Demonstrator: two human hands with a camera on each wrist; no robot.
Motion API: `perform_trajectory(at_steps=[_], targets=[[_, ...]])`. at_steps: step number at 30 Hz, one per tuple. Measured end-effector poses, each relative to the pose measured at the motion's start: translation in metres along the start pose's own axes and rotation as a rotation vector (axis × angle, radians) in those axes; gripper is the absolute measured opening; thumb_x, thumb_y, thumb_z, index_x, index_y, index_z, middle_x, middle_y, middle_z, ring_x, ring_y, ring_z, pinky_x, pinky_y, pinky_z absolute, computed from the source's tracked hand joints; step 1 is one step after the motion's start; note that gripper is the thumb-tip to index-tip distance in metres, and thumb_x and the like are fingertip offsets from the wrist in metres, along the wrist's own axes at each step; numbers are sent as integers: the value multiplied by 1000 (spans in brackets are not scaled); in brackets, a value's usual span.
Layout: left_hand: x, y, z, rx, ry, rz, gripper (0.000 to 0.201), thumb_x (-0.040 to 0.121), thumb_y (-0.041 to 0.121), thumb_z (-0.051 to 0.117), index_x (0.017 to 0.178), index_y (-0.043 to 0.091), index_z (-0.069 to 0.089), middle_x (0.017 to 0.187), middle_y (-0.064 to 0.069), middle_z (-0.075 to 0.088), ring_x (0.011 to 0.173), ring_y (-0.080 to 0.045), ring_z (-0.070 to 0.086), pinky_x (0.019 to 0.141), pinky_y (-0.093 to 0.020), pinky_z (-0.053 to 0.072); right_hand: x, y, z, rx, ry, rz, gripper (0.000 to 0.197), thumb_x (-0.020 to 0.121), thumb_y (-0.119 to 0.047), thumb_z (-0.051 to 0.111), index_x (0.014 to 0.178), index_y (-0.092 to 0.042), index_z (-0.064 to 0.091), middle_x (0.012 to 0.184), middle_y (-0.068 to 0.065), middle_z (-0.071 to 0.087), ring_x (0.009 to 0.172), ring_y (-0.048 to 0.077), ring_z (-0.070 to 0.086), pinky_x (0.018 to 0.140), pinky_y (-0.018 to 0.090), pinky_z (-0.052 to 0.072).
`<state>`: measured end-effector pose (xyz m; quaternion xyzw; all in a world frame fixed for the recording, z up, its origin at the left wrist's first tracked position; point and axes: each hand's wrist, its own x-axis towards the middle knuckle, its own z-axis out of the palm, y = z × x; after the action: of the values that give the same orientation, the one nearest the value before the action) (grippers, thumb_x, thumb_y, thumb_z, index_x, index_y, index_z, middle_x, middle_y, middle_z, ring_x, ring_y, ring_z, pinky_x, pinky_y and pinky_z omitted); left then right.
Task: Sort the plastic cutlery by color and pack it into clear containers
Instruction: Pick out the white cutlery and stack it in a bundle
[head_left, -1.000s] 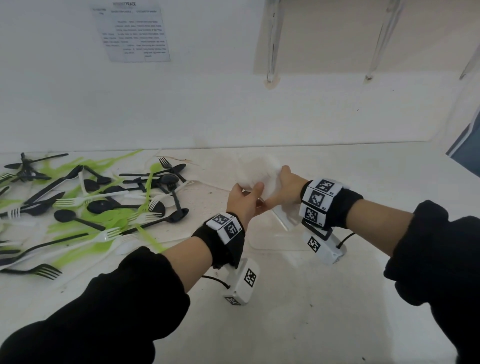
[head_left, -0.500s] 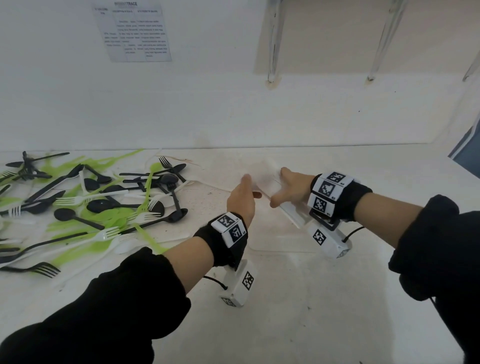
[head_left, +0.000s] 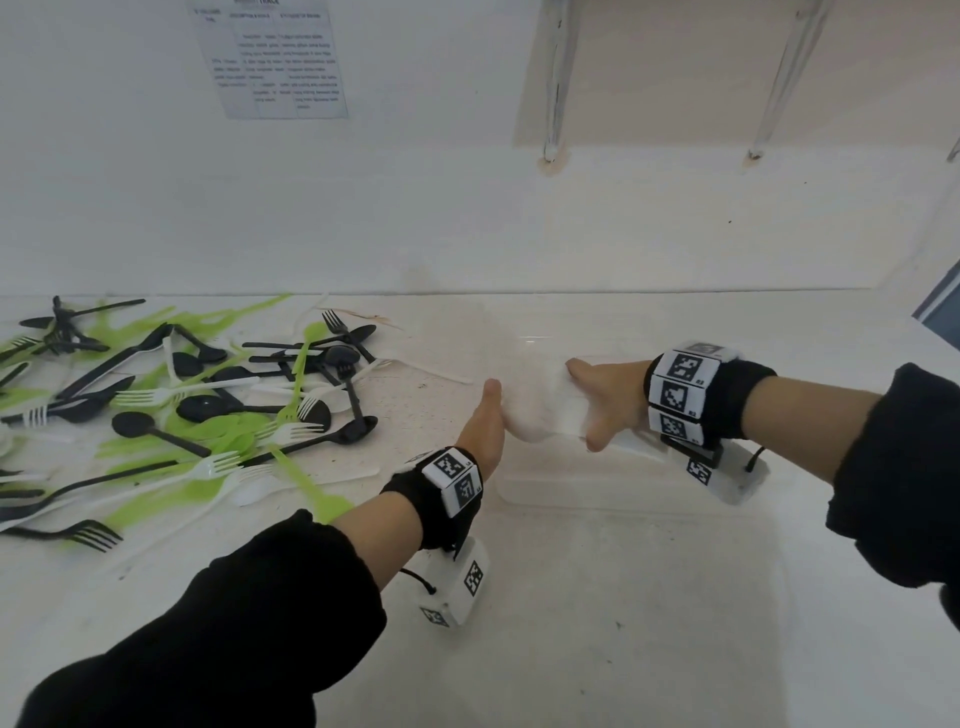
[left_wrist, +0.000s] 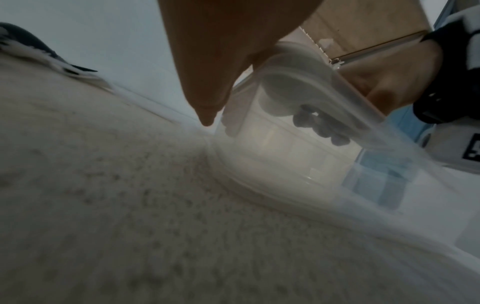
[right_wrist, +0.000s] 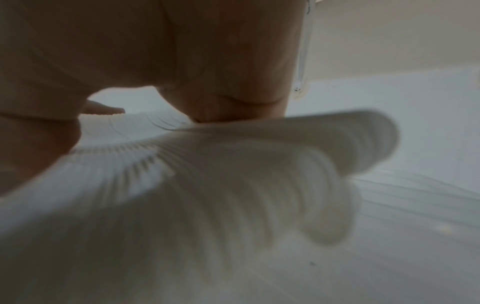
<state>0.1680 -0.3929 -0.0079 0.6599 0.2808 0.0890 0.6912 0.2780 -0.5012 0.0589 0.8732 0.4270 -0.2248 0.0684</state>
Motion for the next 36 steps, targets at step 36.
perform_trajectory(at_steps=[36], targets=[[13, -17, 2, 37, -9, -27, 57, 101, 47, 12, 145, 16, 30, 143, 6, 36, 130, -8, 33, 108, -24, 18, 28, -8, 16, -194, 101, -154, 40, 95, -15, 41, 133, -22, 50, 126, 6, 60, 116, 22, 55, 101, 33, 43]])
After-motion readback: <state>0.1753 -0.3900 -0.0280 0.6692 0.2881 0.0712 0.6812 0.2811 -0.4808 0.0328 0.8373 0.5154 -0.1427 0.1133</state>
